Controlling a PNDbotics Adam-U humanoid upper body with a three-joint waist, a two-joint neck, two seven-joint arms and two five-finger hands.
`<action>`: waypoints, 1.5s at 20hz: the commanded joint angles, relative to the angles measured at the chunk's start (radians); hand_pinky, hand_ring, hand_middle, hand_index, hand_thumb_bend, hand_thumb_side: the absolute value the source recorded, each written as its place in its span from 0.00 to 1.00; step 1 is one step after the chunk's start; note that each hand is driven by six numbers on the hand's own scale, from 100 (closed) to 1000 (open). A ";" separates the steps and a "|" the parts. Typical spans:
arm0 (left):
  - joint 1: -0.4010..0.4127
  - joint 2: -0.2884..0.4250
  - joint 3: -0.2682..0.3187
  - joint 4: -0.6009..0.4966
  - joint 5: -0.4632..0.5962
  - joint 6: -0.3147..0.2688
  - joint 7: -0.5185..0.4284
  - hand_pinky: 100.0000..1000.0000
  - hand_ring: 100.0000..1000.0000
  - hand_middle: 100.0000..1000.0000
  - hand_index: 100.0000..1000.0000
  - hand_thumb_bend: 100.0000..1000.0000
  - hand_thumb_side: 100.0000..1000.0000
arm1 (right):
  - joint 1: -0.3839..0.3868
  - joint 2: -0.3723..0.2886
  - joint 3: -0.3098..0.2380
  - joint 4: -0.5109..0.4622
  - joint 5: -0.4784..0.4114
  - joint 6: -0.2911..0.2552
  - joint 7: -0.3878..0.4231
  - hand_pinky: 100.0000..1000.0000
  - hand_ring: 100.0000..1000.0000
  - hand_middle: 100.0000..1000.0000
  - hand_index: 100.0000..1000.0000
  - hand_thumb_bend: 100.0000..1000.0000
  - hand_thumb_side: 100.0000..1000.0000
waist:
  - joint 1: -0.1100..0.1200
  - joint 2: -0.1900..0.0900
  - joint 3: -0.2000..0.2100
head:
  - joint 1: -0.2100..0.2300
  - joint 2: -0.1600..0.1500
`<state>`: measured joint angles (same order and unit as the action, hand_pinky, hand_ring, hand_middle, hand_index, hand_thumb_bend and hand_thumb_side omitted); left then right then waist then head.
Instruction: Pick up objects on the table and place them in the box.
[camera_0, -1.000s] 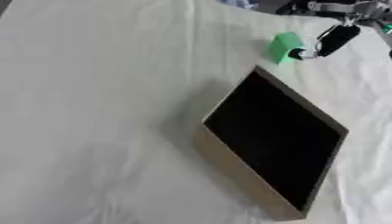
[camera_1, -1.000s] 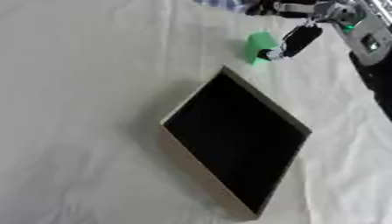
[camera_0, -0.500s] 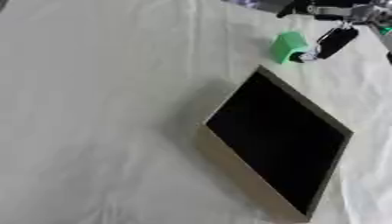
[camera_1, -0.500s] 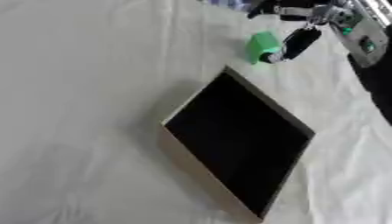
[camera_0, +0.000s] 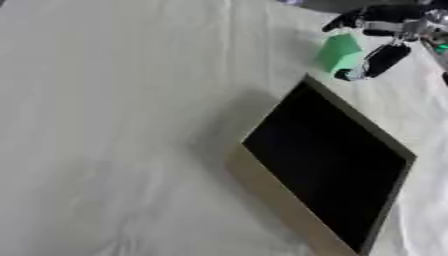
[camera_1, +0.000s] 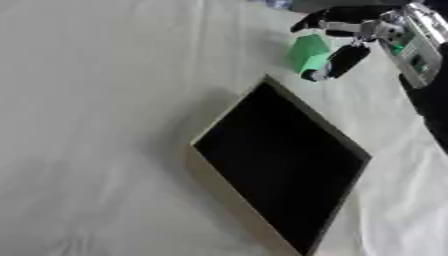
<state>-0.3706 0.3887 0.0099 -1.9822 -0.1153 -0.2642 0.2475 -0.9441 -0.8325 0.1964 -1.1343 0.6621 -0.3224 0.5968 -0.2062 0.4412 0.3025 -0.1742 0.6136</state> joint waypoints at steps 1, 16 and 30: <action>-0.011 0.022 0.002 -0.018 -0.005 0.000 -0.001 0.50 0.64 0.62 0.76 0.00 0.64 | -0.008 -0.054 -0.019 -0.026 -0.015 0.007 -0.007 0.91 0.97 0.93 1.00 0.30 0.28 | 0.008 -0.020 0.000 | -0.005 -0.014; -0.010 0.022 -0.002 -0.018 -0.013 0.006 -0.006 0.50 0.64 0.61 0.76 0.00 0.65 | -0.007 -0.055 -0.058 0.011 -0.015 0.048 -0.019 0.89 0.95 0.91 1.00 0.20 0.21 | -0.008 0.002 0.014 | -0.017 -0.027; -0.008 0.023 -0.002 -0.018 -0.017 0.008 -0.008 0.50 0.64 0.61 0.76 0.00 0.66 | -0.004 -0.049 -0.075 0.051 0.031 0.059 -0.022 0.87 0.93 0.89 1.00 0.06 0.07 | -0.019 0.021 0.032 | -0.038 -0.043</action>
<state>-0.3723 0.3892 0.0062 -1.9822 -0.1246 -0.2568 0.2410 -0.9397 -0.8443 0.1375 -1.0825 0.6794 -0.2672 0.5759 -0.2357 0.4825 0.3348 -0.2079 0.5868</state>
